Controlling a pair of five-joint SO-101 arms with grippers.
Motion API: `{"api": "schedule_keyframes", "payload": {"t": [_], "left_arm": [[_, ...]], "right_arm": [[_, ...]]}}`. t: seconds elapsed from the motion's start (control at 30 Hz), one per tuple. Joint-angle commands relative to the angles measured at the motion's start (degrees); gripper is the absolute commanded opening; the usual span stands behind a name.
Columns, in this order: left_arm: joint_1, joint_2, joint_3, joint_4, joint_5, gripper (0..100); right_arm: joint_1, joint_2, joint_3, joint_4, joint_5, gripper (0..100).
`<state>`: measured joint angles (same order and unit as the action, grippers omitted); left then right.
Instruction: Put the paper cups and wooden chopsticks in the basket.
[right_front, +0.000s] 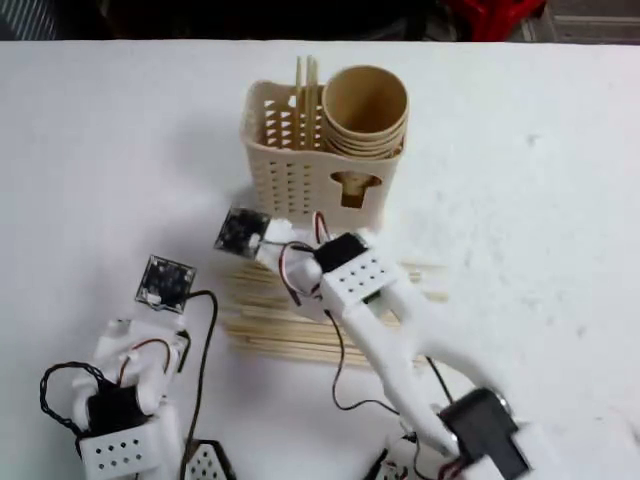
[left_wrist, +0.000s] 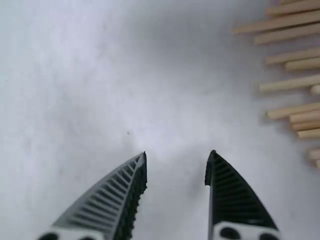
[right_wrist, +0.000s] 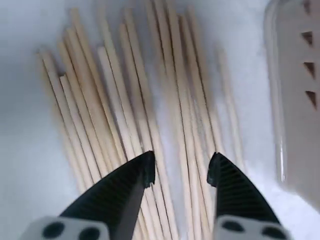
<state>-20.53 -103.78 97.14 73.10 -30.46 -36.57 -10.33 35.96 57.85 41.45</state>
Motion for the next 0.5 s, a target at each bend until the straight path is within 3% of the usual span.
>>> {"api": "schedule_keyframes", "payload": {"t": [0.0, 0.37, 0.47], "left_arm": [[-0.66, -0.4, -0.09, 0.44, -0.53, 20], [-0.66, -0.4, -0.09, 0.44, -0.53, 20], [-0.66, -0.4, -0.09, 0.44, -0.53, 20]], "right_arm": [[1.19, 2.86, 1.05, -6.81, 3.16, 18.7], [1.36, 11.56, 0.62, -15.34, 3.52, 18.3], [1.36, 12.09, 0.62, -15.96, 3.52, 13.0]]}}
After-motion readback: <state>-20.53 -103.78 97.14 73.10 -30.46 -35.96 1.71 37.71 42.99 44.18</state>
